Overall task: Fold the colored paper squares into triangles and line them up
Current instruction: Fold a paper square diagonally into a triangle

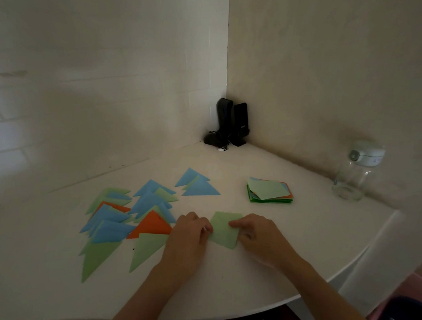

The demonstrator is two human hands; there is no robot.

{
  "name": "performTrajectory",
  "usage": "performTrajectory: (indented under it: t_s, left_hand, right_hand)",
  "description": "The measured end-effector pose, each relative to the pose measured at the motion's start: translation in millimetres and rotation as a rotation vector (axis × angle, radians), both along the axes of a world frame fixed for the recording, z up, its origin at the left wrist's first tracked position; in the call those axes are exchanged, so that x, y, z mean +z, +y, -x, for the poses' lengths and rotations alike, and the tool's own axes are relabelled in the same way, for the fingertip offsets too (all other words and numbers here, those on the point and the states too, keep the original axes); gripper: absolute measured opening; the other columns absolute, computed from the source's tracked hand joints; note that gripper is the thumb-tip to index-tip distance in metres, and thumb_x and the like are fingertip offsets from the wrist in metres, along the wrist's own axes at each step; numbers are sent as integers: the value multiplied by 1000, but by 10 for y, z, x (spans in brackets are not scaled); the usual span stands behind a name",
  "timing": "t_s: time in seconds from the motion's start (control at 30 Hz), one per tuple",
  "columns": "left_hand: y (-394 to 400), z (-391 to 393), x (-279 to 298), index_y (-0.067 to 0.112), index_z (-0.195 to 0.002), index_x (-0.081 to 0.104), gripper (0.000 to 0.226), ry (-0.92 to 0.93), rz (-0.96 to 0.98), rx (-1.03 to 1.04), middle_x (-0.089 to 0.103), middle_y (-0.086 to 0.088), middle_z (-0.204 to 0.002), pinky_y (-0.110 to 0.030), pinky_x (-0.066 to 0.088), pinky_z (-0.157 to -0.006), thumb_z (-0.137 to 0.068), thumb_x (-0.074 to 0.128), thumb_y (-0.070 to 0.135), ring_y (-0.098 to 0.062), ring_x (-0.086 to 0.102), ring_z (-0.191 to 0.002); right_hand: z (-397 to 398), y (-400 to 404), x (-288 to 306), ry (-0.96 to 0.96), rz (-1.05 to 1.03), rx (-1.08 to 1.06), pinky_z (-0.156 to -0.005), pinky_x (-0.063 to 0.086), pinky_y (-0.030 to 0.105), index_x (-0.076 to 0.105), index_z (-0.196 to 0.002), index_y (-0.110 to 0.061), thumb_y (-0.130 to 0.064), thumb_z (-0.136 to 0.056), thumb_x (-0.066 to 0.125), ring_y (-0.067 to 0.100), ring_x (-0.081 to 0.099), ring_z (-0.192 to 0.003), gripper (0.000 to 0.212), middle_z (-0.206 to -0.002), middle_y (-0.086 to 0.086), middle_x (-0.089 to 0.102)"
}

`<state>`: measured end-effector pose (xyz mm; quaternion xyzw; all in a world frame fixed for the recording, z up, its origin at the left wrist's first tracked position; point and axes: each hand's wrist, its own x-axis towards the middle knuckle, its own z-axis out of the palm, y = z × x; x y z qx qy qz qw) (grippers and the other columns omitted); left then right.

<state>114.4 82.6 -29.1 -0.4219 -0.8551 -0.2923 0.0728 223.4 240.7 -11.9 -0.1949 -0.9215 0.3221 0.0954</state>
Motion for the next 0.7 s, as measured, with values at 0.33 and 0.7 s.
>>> performTrajectory:
  t_s: [0.33,0.7]
  left_hand:
    - [19,-386,-56,26,-84,61,34,157,-19,-7,60,10,-83,-28,41,-64,-70,53,55,-14,56,-77]
    - [-114,-186,-74,28,-72,63,16,209,-80,-41,65,15,-80,-28,39,-66,-75,49,34,-12,56,-77]
  right_hand:
    - [-105,-237,53,84,-193,-113,-83,40,31,70,-90,-37,-32,-77,62,11,58,-86,15,-83,-11,55]
    - [-122,-45,73,-36,-360,-10,-79,20,30,65,-102,-47,-60,-79,58,6,35,-96,27,-98,-10,36]
